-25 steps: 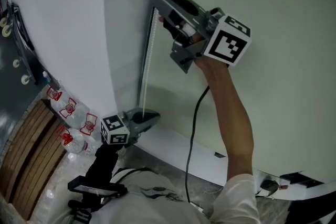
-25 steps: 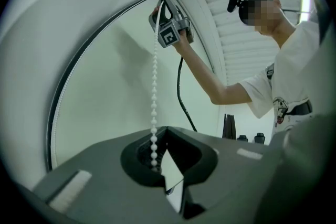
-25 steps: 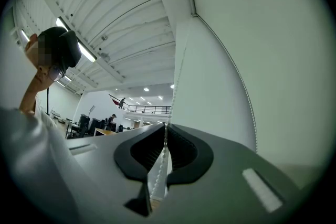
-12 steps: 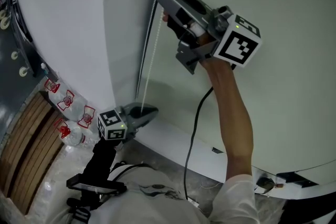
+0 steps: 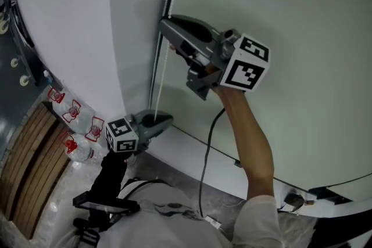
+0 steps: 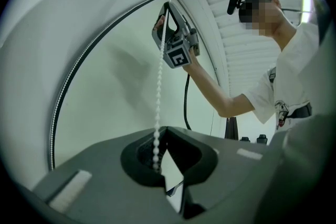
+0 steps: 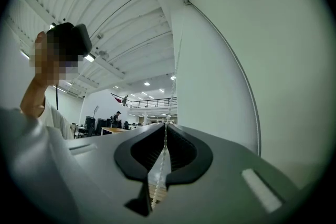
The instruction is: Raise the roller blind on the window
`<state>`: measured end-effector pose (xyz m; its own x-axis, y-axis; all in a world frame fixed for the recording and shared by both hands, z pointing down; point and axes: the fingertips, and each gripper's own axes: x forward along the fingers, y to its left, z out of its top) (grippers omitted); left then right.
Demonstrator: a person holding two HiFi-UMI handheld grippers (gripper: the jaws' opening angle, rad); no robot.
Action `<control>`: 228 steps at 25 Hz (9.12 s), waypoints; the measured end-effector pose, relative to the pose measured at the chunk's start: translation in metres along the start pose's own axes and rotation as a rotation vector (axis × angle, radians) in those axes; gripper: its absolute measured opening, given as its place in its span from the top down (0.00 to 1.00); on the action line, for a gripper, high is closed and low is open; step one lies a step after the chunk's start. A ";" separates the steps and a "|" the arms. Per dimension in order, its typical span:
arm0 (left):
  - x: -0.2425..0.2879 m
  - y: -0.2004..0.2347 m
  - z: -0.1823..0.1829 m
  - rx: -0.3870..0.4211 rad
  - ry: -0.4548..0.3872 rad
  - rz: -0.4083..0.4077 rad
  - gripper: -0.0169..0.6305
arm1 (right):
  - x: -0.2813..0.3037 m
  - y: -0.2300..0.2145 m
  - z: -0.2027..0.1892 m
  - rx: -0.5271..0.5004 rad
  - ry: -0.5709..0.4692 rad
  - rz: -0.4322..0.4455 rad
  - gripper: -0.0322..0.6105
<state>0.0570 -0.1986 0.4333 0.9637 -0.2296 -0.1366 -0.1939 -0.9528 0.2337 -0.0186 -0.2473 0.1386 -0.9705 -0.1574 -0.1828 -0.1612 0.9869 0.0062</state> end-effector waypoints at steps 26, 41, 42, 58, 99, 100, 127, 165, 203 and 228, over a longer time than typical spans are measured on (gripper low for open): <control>0.000 0.004 0.010 0.010 0.002 0.010 0.98 | -0.038 0.026 -0.160 0.235 0.144 -0.019 0.92; 0.005 -0.002 0.003 0.012 0.024 -0.016 0.98 | -0.007 -0.020 -0.017 -0.015 -0.017 -0.030 0.75; 0.005 -0.002 0.002 0.011 0.025 -0.017 0.98 | -0.004 -0.022 -0.008 -0.030 -0.023 -0.030 0.75; 0.003 -0.005 -0.011 -0.005 0.027 -0.021 0.98 | 0.014 -0.030 0.067 -0.131 -0.084 -0.044 0.76; 0.006 -0.006 -0.002 -0.006 0.032 -0.034 0.98 | -0.018 -0.003 -0.089 0.087 0.035 -0.089 0.93; 0.006 -0.005 -0.001 -0.005 0.032 -0.034 0.98 | -0.020 -0.002 -0.101 0.102 0.048 -0.092 0.93; 0.012 -0.005 0.006 0.011 0.029 -0.033 0.98 | -0.032 -0.027 -0.056 0.082 -0.052 -0.125 0.76; 0.008 -0.004 0.001 -0.010 0.022 -0.030 0.98 | -0.027 -0.022 -0.003 -0.046 -0.094 -0.117 0.92; 0.014 -0.006 0.001 -0.014 0.026 -0.047 0.98 | -0.009 -0.011 0.020 -0.001 -0.085 -0.040 0.93; 0.015 -0.008 0.010 0.014 0.007 -0.047 0.98 | -0.051 0.016 -0.162 0.180 0.135 -0.093 0.93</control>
<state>0.0712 -0.1960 0.4198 0.9731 -0.1828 -0.1401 -0.1507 -0.9653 0.2133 -0.0012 -0.2295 0.3073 -0.9700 -0.2396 -0.0413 -0.2285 0.9564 -0.1821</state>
